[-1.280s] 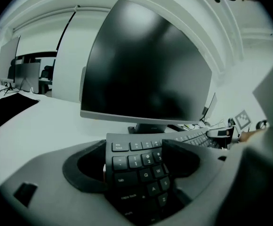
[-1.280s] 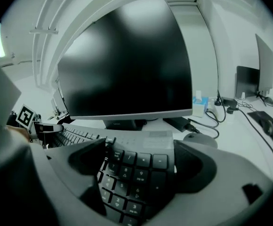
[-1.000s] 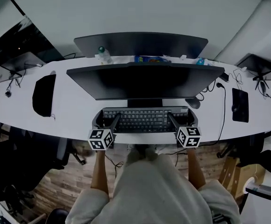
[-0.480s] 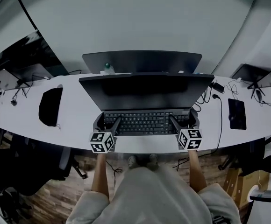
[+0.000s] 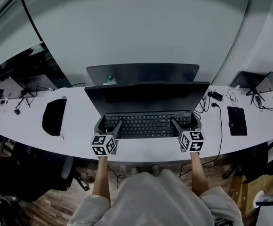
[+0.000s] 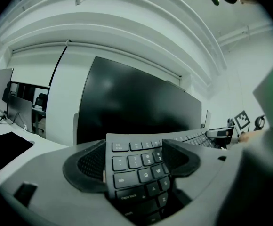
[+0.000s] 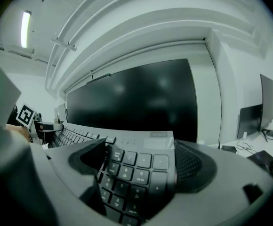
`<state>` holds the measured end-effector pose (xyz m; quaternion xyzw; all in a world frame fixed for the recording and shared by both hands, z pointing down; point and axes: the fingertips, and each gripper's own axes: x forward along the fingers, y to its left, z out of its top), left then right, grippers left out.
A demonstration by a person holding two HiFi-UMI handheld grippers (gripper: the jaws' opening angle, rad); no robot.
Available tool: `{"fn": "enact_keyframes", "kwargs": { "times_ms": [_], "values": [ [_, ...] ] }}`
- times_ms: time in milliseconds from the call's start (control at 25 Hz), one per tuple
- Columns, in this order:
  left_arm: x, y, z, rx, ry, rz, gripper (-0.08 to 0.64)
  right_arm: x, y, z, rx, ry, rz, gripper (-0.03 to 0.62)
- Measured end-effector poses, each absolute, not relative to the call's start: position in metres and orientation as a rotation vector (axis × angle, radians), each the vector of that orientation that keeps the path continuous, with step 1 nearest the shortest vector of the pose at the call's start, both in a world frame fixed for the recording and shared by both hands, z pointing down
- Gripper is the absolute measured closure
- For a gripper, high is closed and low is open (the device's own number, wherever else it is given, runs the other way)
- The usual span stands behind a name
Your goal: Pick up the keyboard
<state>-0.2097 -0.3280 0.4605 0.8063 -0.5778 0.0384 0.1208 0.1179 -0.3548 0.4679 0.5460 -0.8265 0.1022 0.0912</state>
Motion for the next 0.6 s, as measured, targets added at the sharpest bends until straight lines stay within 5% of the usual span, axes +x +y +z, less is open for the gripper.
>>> {"fn": "enact_keyframes", "kwargs": {
  "times_ms": [600],
  "values": [
    [-0.2055,-0.3314,0.4583,2.359,-1.690,0.110,0.216,0.1221,-0.3570,0.4664,1.629,-2.457,0.295,0.152]
  ]
}}
